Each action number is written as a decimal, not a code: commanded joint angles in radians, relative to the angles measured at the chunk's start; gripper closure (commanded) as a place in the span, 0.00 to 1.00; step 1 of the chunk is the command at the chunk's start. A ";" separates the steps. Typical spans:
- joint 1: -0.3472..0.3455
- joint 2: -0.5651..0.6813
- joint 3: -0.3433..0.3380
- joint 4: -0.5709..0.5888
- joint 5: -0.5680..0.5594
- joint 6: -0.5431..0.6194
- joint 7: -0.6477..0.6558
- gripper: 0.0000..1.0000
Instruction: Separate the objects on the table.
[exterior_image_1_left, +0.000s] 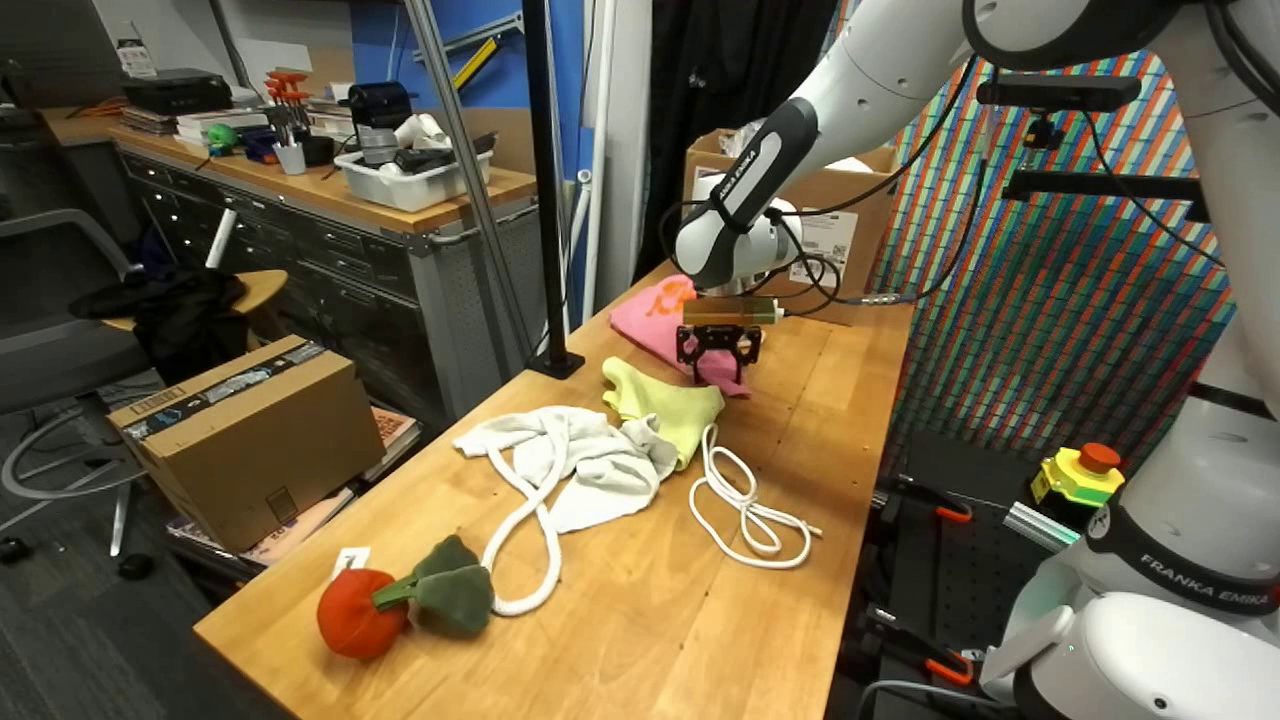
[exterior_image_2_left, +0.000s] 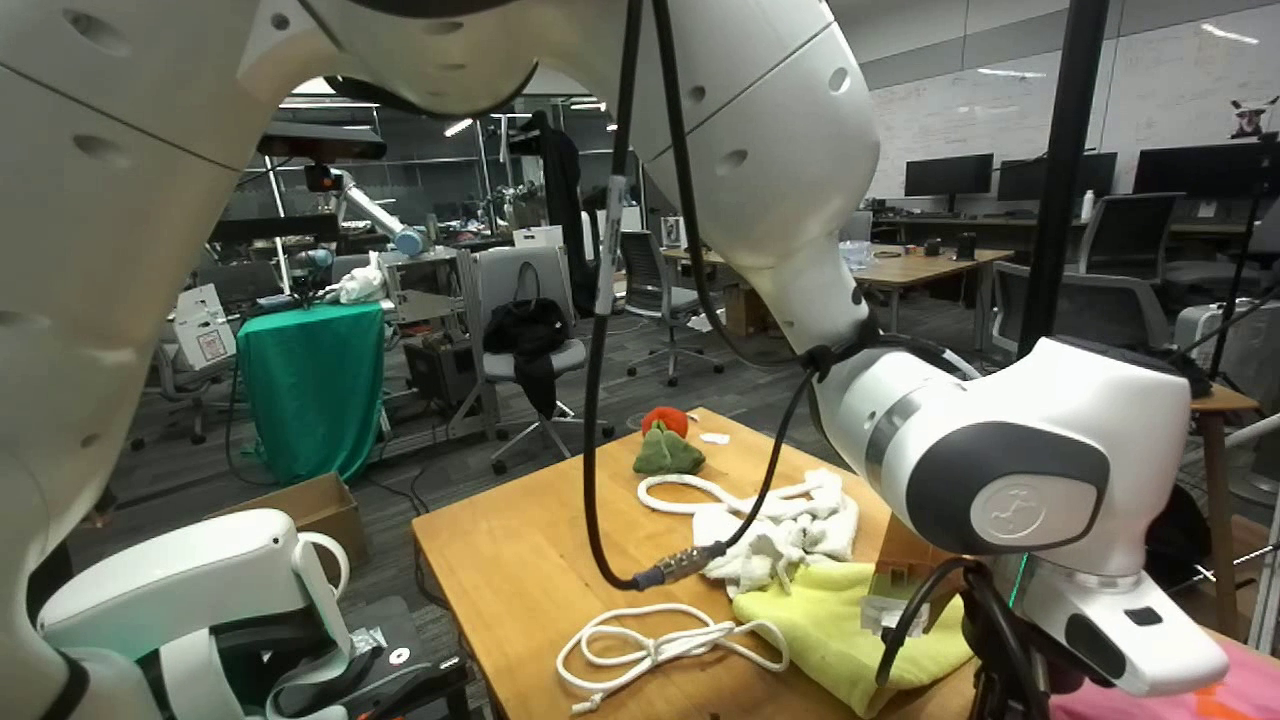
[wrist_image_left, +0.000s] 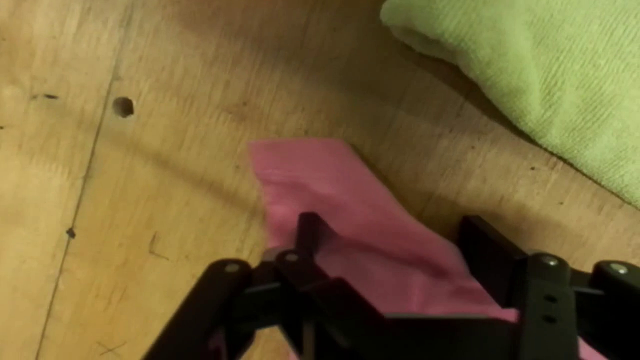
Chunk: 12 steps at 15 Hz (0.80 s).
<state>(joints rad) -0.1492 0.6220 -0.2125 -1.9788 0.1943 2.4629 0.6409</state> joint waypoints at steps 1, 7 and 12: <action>-0.014 -0.003 0.001 0.009 0.030 0.012 -0.036 0.58; -0.014 -0.010 0.003 0.011 0.037 0.015 -0.048 0.98; -0.012 -0.030 0.002 0.002 0.034 0.012 -0.057 0.98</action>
<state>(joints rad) -0.1576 0.6181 -0.2134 -1.9632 0.2056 2.4635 0.6182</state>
